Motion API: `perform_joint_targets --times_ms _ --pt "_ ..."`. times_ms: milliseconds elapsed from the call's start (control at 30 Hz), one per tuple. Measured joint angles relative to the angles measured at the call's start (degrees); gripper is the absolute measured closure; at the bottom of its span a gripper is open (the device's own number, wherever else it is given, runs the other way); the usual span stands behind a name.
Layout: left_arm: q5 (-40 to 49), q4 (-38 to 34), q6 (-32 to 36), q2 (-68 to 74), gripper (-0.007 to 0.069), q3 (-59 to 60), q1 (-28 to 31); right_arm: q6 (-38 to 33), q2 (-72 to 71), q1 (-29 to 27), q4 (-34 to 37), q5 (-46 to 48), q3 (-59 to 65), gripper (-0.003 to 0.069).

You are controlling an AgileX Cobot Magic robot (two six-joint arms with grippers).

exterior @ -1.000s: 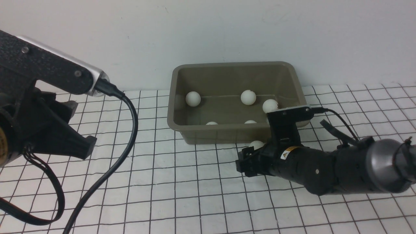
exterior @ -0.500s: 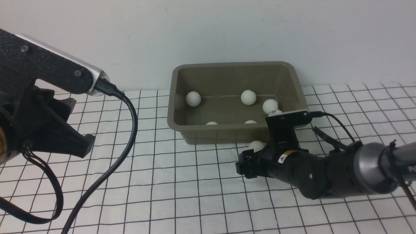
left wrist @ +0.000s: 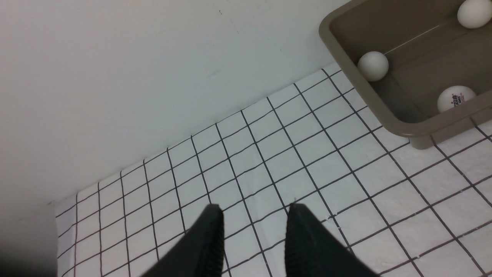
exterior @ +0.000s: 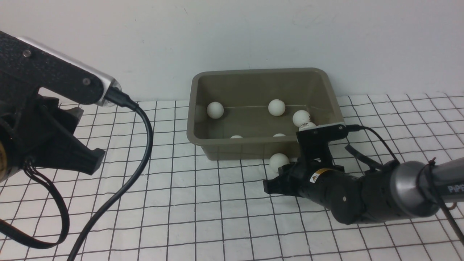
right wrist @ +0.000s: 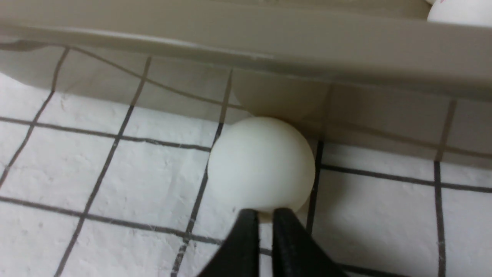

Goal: Put the table tennis balls into the box on the white checkered tablecloth.
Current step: 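Reach for and grasp a ping pong ball on the table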

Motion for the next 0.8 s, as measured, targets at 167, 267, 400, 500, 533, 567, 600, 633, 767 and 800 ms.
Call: perform_joint_targets --times_ms 167,267,400,500,533,567,600,633,767,800 --pt "0.00 0.35 0.00 0.00 0.0415 0.00 0.00 -2.75 -1.66 0.00 0.05 1.91 0.00 0.0668" --pt "0.00 0.88 0.00 0.00 0.0415 0.00 0.00 -5.86 -4.56 0.00 1.63 3.53 0.00 0.0672" --pt "0.00 1.19 0.00 0.00 0.0415 0.00 0.00 -8.47 -6.60 0.00 3.02 4.64 0.00 0.0672" --pt "0.00 1.21 0.00 0.00 0.0415 0.00 0.00 -9.31 -7.06 0.00 3.21 6.58 0.00 0.0673" --pt "0.00 1.21 0.00 0.00 0.0415 0.00 0.00 -9.33 -7.06 0.00 3.26 7.57 0.00 0.0673" --pt "0.00 1.21 0.00 0.00 0.0415 0.00 0.00 -9.38 -7.06 0.00 3.26 7.83 0.00 0.0673" --pt "0.00 1.32 0.00 0.00 0.0415 0.00 0.00 -9.39 -7.06 0.00 3.26 9.65 0.00 0.0669" --pt "0.00 1.31 0.00 0.00 0.0415 0.00 0.00 -9.45 -7.06 0.00 3.26 10.32 0.00 0.0665" --pt "0.00 1.44 0.00 0.00 0.0415 0.00 0.00 -9.50 -7.06 0.00 3.26 12.70 0.00 0.0566" --pt "0.00 1.50 0.00 0.00 0.0415 0.00 0.00 -9.50 -7.06 0.00 3.26 12.70 0.00 0.0532"
